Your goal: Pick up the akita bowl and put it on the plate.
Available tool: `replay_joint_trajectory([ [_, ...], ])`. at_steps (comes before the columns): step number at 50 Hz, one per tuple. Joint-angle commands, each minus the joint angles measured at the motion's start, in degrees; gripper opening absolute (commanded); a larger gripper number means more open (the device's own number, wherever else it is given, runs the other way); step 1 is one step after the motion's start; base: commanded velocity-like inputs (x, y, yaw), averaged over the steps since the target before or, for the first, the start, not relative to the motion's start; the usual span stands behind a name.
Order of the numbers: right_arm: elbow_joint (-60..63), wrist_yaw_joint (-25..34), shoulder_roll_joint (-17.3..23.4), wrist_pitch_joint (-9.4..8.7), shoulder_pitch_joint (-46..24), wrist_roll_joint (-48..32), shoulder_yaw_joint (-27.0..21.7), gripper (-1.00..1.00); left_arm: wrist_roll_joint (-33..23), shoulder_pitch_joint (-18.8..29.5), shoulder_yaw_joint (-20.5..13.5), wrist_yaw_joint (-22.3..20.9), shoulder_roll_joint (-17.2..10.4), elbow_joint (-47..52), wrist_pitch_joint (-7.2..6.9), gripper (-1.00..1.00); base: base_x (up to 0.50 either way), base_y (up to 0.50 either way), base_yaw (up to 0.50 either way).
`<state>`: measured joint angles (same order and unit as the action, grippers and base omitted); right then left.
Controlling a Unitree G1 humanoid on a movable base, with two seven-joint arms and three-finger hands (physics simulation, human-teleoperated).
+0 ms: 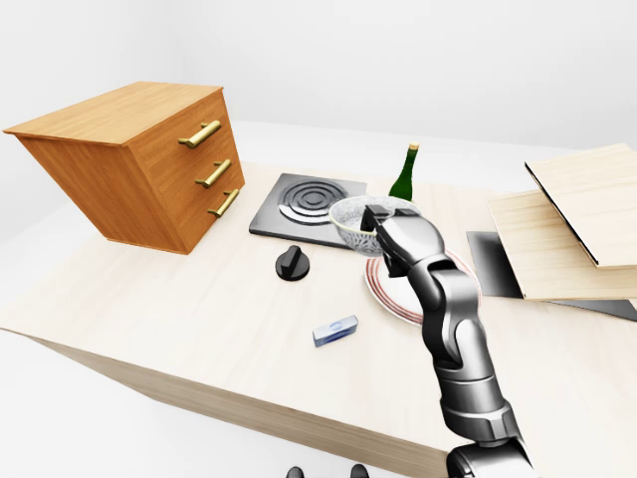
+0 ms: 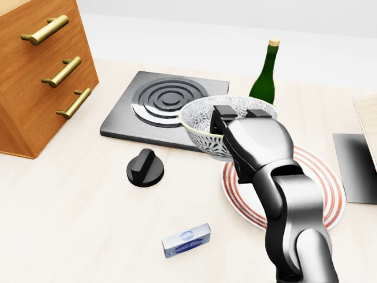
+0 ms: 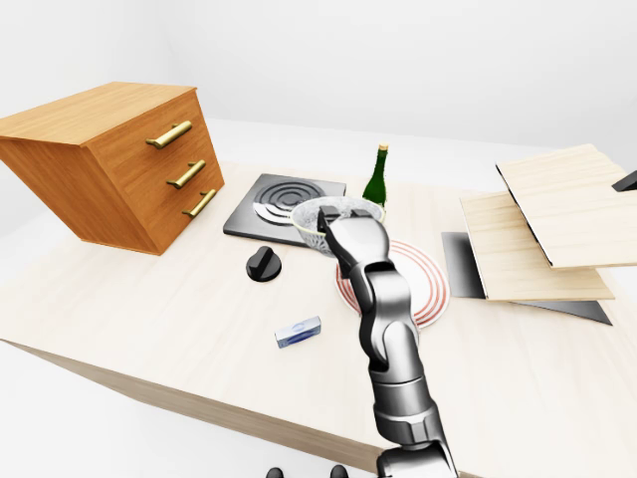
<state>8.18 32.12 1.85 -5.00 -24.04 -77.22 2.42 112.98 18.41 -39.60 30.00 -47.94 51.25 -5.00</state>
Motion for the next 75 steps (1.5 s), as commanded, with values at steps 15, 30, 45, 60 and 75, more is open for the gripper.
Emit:
replay_joint_trajectory([
  [15,16.0,5.4,5.0,0.0,10.0,-2.6,-8.1,-1.0,0.0,-0.6,-0.5,0.0,0.3,0.6,0.0,1.0,0.0,0.0,0.0],
  [30,12.6,-2.3,5.3,0.0,13.6,4.5,-10.3,-1.0,-0.9,1.3,1.2,0.0,-0.5,-0.6,0.0,1.0,0.0,0.0,0.0],
  [45,4.1,-13.8,7.0,0.0,12.9,14.4,-10.3,-1.0,-1.7,2.7,2.4,0.0,-0.6,-1.4,0.0,1.0,0.0,0.0,0.0],
  [60,-4.1,-22.5,8.3,0.0,14.0,22.2,-10.3,-1.0,-1.8,2.1,2.0,0.0,-0.2,-1.2,0.0,1.0,0.0,0.0,0.0],
  [75,-4.3,-23.2,8.6,0.0,15.6,22.4,-10.2,-1.0,-1.4,1.4,1.5,0.0,0.0,-0.7,0.0,1.0,0.0,0.0,0.0],
])
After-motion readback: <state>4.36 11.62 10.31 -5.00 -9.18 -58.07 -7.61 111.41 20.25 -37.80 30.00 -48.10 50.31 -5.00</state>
